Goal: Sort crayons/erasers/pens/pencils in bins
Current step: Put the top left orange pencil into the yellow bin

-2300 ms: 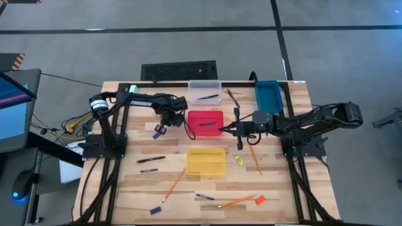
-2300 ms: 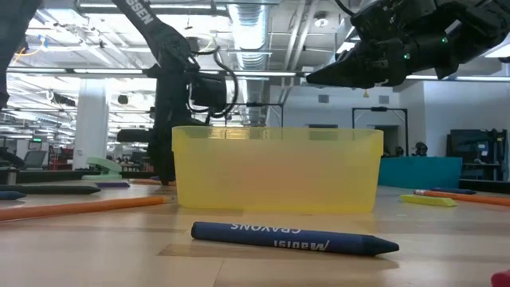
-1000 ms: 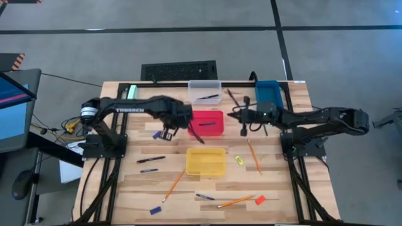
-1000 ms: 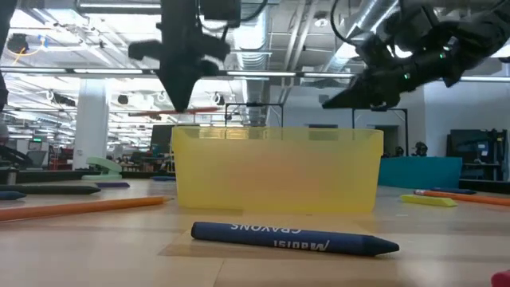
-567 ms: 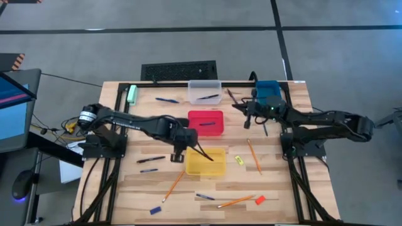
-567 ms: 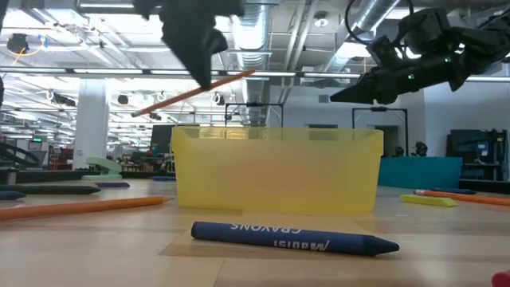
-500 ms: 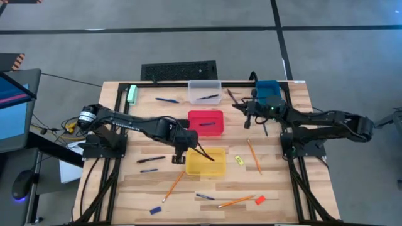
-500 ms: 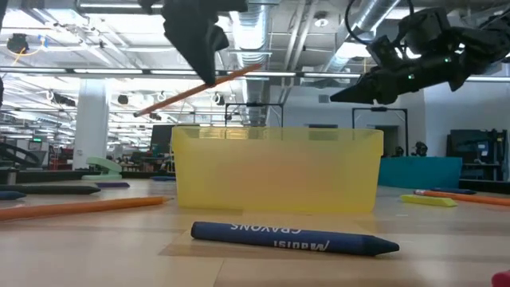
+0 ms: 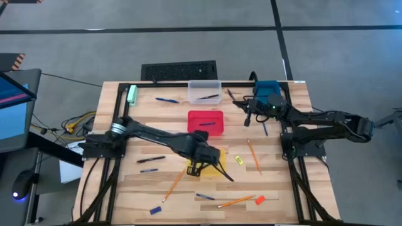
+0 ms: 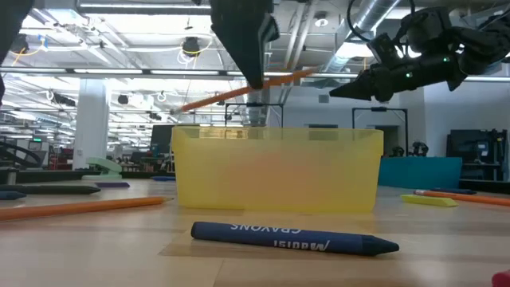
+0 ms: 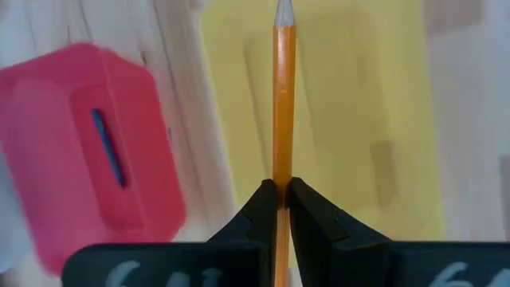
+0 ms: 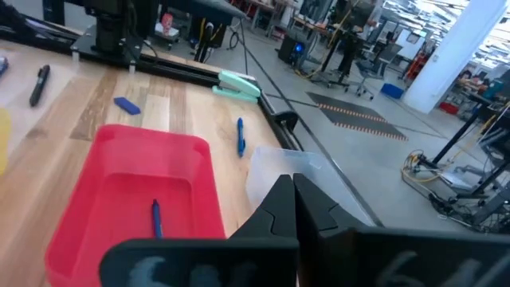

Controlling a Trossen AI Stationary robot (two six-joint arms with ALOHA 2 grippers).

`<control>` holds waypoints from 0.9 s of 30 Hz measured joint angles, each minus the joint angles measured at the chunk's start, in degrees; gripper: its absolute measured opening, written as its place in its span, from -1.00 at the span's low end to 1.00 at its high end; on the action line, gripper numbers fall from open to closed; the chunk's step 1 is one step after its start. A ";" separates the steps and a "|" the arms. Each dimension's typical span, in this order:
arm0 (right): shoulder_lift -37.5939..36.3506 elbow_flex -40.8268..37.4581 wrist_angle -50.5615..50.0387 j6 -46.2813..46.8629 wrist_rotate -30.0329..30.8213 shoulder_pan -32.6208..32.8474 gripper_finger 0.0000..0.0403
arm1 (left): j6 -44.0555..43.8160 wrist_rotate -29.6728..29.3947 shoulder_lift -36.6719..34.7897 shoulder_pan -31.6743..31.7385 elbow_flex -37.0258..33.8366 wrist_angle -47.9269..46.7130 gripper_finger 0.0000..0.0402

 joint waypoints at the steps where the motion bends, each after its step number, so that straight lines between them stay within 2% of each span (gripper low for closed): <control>1: 0.00 0.00 -0.02 -0.11 -0.01 0.00 -0.99 | 0.20 -0.50 2.58 -0.06 3.47 -3.05 -0.94; 7: 0.00 0.00 -0.02 -0.18 -0.36 0.07 -0.99 | 2.82 -1.93 16.13 -0.13 21.43 -15.28 -0.94; 11: 0.02 0.00 -0.39 -0.18 -0.34 0.24 -0.99 | 4.34 -0.80 17.10 0.36 18.64 -14.80 -0.94; 27: 0.04 0.00 -0.27 -0.22 -0.27 0.40 -0.99 | 7.58 1.59 17.97 0.38 18.64 -10.78 -0.94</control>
